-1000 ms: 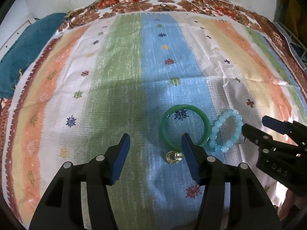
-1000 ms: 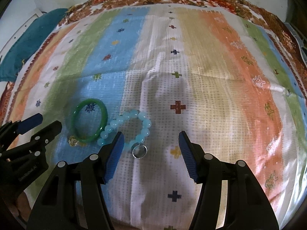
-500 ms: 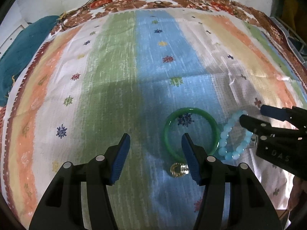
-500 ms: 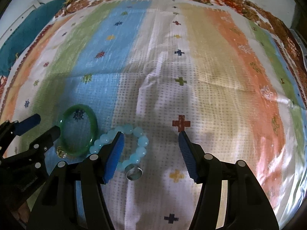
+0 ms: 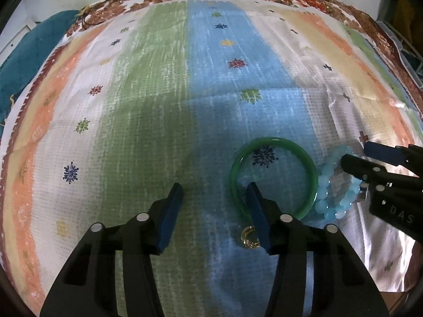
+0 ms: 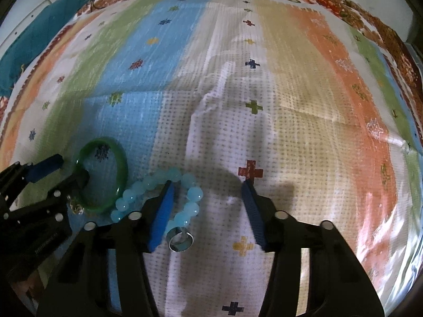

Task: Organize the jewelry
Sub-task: 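Grasp the green bangle with the left tool while the right grasps the light-blue bracelet, then lift the green bangle with the left tool while the right carries the light-blue bracelet over the tin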

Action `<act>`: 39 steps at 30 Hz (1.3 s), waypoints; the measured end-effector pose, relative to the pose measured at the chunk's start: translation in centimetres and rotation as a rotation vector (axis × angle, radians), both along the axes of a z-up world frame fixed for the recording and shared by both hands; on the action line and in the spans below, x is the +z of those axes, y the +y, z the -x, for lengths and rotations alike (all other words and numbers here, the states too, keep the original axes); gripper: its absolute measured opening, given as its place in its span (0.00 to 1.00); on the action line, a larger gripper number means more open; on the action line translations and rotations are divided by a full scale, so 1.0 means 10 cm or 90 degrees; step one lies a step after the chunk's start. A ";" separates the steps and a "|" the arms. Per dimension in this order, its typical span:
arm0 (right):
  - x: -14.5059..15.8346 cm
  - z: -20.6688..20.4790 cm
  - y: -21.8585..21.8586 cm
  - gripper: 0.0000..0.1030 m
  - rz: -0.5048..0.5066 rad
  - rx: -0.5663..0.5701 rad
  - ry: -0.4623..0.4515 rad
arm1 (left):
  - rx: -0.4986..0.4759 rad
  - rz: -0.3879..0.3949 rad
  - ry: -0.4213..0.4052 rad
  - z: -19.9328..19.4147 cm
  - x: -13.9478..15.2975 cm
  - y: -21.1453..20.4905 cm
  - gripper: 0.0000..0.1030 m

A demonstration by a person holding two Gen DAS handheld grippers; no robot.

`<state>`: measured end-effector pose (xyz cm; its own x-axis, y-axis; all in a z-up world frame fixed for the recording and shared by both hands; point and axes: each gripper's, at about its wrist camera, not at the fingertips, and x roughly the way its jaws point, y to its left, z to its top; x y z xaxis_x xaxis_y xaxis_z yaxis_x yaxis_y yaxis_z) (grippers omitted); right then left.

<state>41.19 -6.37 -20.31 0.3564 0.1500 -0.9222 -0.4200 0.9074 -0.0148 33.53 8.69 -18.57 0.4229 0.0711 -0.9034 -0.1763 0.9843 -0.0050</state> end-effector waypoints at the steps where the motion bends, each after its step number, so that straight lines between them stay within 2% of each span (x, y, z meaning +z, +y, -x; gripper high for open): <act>1: 0.00 0.00 0.00 0.32 0.000 0.001 0.001 | -0.005 -0.005 0.000 0.01 -0.01 0.00 0.44; 2: 0.00 0.00 -0.01 0.20 -0.005 0.003 0.004 | -0.007 -0.009 0.001 0.01 -0.01 0.00 0.40; 3: 0.00 0.00 -0.02 0.13 -0.015 0.001 0.010 | -0.008 -0.011 0.002 0.01 0.00 0.00 0.30; 6: 0.00 0.01 -0.04 0.12 -0.021 0.002 0.007 | -0.001 -0.015 0.010 0.02 0.00 0.02 0.08; 13: 0.07 0.06 -0.03 0.12 -0.021 0.012 -0.005 | 0.006 0.006 0.008 0.05 0.07 0.04 0.06; 23: 0.48 0.29 -0.02 0.12 -0.054 0.032 -0.047 | -0.010 -0.040 -0.039 0.24 0.50 -0.13 0.08; 28: 0.54 0.40 -0.05 0.12 -0.062 0.032 -0.050 | 0.001 -0.035 -0.047 0.33 0.65 -0.07 0.08; 32: 0.56 0.50 -0.08 0.12 -0.066 0.034 -0.049 | -0.001 -0.057 -0.055 0.41 0.75 -0.08 0.08; 35: 0.62 0.55 -0.10 0.12 -0.070 0.035 -0.053 | 0.004 -0.045 -0.053 0.46 0.79 -0.05 0.08; 39: 0.68 0.60 -0.12 0.12 -0.076 0.035 -0.057 | 0.016 -0.068 -0.043 0.50 0.83 -0.06 0.09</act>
<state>35.21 -7.54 -13.50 0.4253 0.2780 -0.8613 -0.4703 0.8809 0.0521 28.51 8.05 -10.28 0.4788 0.1761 -0.8601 -0.2037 0.9752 0.0863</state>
